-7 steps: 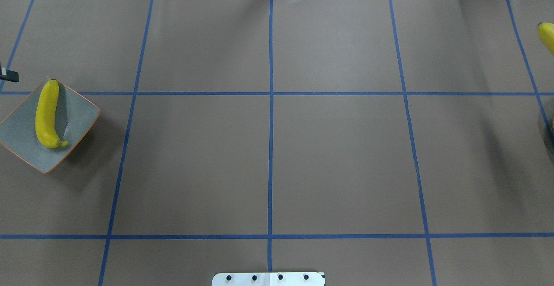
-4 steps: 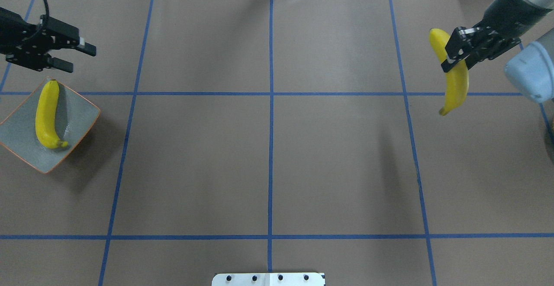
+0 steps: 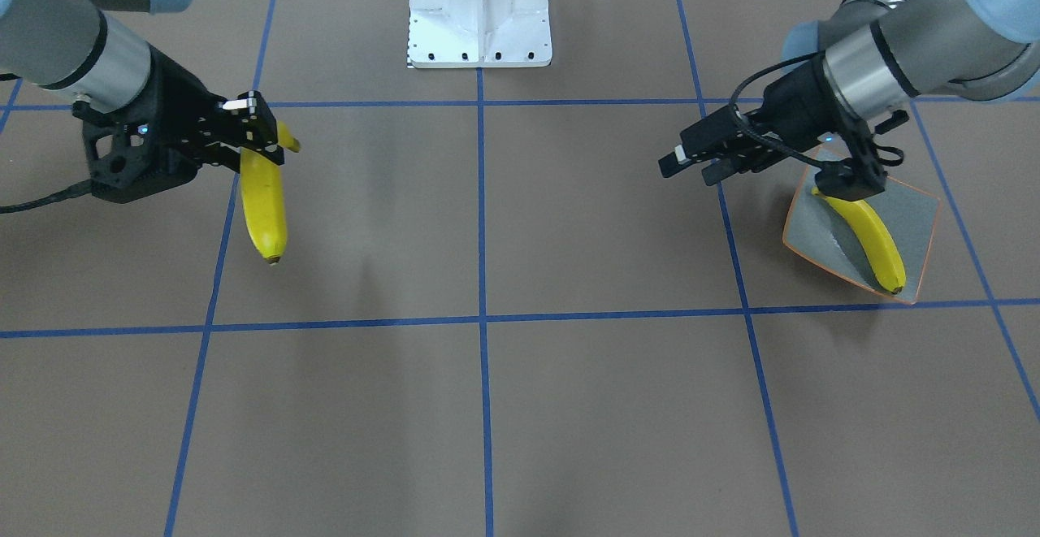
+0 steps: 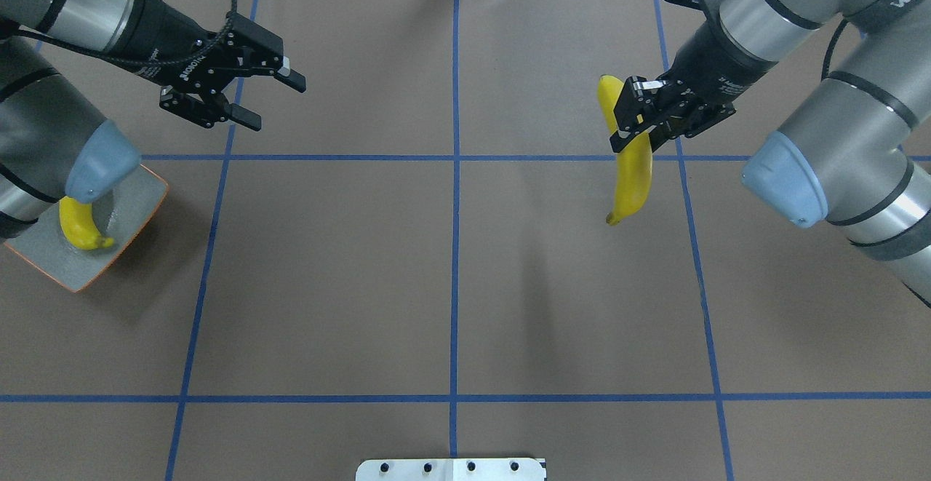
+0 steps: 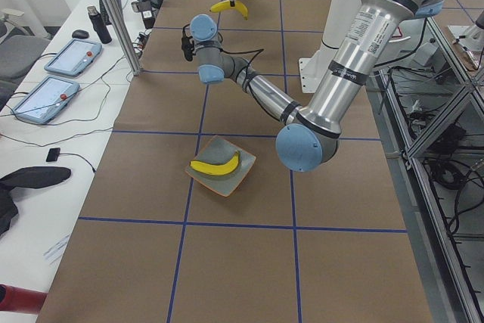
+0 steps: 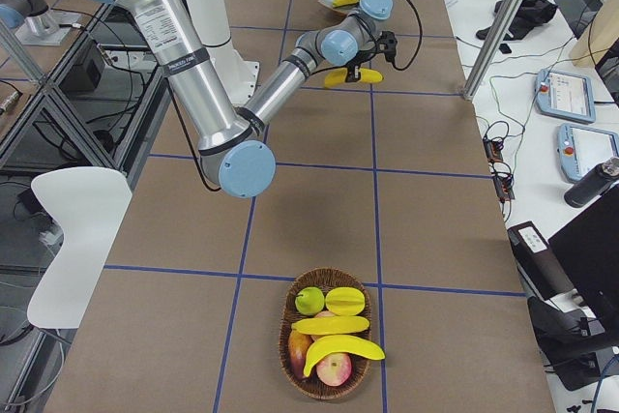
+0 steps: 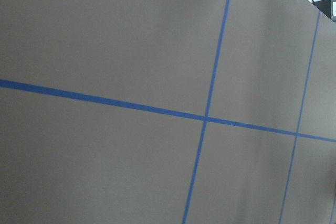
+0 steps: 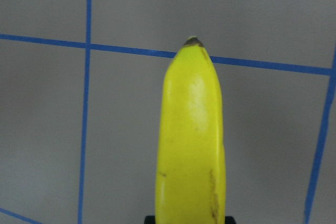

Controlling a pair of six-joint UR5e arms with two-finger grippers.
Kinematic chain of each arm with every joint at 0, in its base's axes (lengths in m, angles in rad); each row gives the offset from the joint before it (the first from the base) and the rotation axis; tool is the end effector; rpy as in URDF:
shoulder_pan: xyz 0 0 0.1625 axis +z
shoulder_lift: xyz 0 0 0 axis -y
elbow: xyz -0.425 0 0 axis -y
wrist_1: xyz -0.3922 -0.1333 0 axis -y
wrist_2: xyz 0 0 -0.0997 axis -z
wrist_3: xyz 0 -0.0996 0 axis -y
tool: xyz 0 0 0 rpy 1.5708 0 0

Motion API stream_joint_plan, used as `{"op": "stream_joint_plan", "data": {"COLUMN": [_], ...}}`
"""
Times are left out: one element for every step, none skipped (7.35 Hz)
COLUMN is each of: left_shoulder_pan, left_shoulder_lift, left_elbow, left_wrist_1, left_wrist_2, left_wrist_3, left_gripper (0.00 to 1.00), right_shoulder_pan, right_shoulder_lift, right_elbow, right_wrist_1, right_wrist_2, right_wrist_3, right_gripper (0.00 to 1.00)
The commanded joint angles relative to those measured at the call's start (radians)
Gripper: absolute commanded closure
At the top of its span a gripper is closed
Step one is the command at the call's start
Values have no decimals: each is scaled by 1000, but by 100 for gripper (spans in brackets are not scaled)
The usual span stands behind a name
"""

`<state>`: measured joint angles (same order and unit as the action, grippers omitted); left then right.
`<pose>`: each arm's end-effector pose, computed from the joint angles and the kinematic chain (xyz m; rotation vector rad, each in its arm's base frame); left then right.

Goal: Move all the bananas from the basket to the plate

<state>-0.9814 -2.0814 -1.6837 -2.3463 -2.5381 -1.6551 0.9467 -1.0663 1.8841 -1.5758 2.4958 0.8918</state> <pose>0.2902 -0.5263 0.2157 -0.1614 1.4676 -0.1895 -0.2986 -0.5067 0.2172 -0.0525 -1.1441 -0.1377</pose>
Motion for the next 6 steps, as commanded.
{"op": "stream_joint_plan", "data": {"left_shoulder_pan": [55, 66, 70, 75, 96, 131], "left_shoulder_lift": [-80, -103, -124, -140, -161, -176], "left_elbow": [2, 6, 7, 7, 7, 6], "left_wrist_1": [-1, 1, -1, -2, -5, -34], "left_wrist_2": [18, 39, 48, 55, 99, 154], "left_wrist_3": [-83, -97, -144, -146, -146, -153], "left_gripper": [9, 9, 9, 9, 9, 9], "right_shoulder_pan": [-51, -63, -87, -101, -120, -138], "right_shoulder_lift": [72, 98, 112, 112, 114, 118], "right_elbow": [-49, -49, -49, -51, -51, -51], "right_wrist_1": [134, 137, 189, 267, 320, 348], "right_wrist_2": [0, 0, 0, -3, -18, -41], "right_wrist_3": [168, 191, 258, 335, 370, 377], "right_gripper": [100, 100, 100, 100, 100, 100]}}
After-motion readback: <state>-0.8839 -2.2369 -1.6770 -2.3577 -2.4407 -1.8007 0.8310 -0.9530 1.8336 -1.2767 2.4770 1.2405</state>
